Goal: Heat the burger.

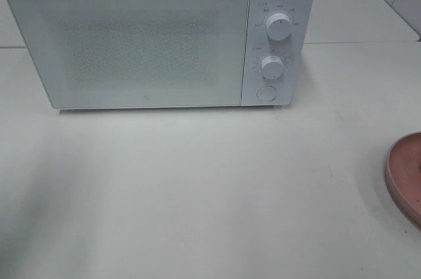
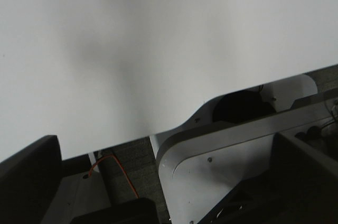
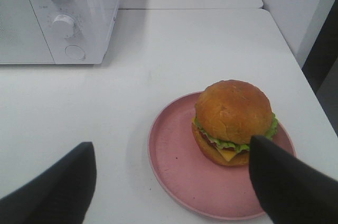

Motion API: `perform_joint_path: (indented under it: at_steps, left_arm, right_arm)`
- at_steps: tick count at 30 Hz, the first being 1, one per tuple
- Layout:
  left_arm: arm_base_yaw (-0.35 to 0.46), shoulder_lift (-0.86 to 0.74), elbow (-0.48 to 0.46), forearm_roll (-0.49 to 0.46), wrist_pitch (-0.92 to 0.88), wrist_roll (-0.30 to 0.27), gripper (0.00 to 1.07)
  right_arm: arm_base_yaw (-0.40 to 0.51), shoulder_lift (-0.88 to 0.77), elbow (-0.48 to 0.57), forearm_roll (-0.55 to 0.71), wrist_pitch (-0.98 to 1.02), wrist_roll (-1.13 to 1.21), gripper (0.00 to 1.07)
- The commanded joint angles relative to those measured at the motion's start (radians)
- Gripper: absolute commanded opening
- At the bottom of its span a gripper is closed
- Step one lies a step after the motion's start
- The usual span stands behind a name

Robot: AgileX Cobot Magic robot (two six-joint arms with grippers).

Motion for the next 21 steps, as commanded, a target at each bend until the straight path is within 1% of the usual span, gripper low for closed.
perform_joint_path:
  at_steps: [1, 6, 7, 8, 9, 11, 12, 14, 15, 16, 17, 18, 19, 21]
  left_arm:
    - [0.004, -0.101, 0.07, 0.019, 0.02, 0.006, 1.0]
    - [0.004, -0.191, 0.106, 0.045, 0.02, 0.002, 1.0]
    - [0.004, -0.246, 0.122, 0.052, 0.016, 0.002, 1.0]
    - [0.004, -0.246, 0.122, 0.052, 0.016, 0.002, 1.0]
    - [0.004, -0.303, 0.142, 0.059, 0.009, 0.002, 1.0]
    - [0.004, -0.326, 0.152, 0.059, 0.005, 0.002, 1.0]
    - [0.004, -0.387, 0.185, 0.059, -0.006, 0.002, 1.0]
    - [0.004, -0.412, 0.2, 0.059, -0.01, 0.002, 1.0]
    - [0.004, -0.471, 0.241, 0.059, -0.024, 0.002, 1.0]
    - [0.004, -0.471, 0.241, 0.059, -0.024, 0.002, 1.0]
    - [0.004, -0.543, 0.257, 0.053, -0.065, 0.002, 1.0]
    - [0.004, -0.577, 0.257, 0.052, -0.065, 0.004, 1.0]
    - [0.004, -0.577, 0.257, 0.052, -0.065, 0.004, 1.0]
    - [0.004, -0.699, 0.257, 0.062, -0.065, 0.004, 1.0]
  right_arm:
    - [-0.005, -0.025, 0.002, -0.006, -0.008, 0.003, 0.75]
    - [-0.005, -0.025, 0.002, -0.006, -0.008, 0.003, 0.75]
    - [-0.005, -0.025, 0.002, -0.006, -0.008, 0.003, 0.75]
    - [-0.005, -0.025, 0.002, -0.006, -0.008, 0.003, 0.75]
    - [-0.005, -0.025, 0.002, -0.006, -0.008, 0.003, 0.75]
    - [-0.005, -0.025, 0.002, -0.006, -0.008, 0.003, 0.75]
    - [-0.005, -0.025, 0.002, -0.006, -0.008, 0.003, 0.75]
    - [-0.005, -0.025, 0.002, -0.006, -0.008, 0.003, 0.75]
    - [-0.005, -0.025, 0.002, -0.006, -0.008, 0.003, 0.75]
    - [-0.005, -0.025, 0.002, -0.006, -0.008, 0.003, 0.75]
    - [-0.005, -0.025, 0.002, -0.006, -0.008, 0.003, 0.75]
    - [-0.005, -0.025, 0.002, -0.006, -0.008, 0.003, 0.75]
    - [-0.005, -0.025, 0.002, -0.006, -0.008, 0.003, 0.75]
    - [-0.005, -0.025, 0.002, -0.006, -0.008, 0.003, 0.75]
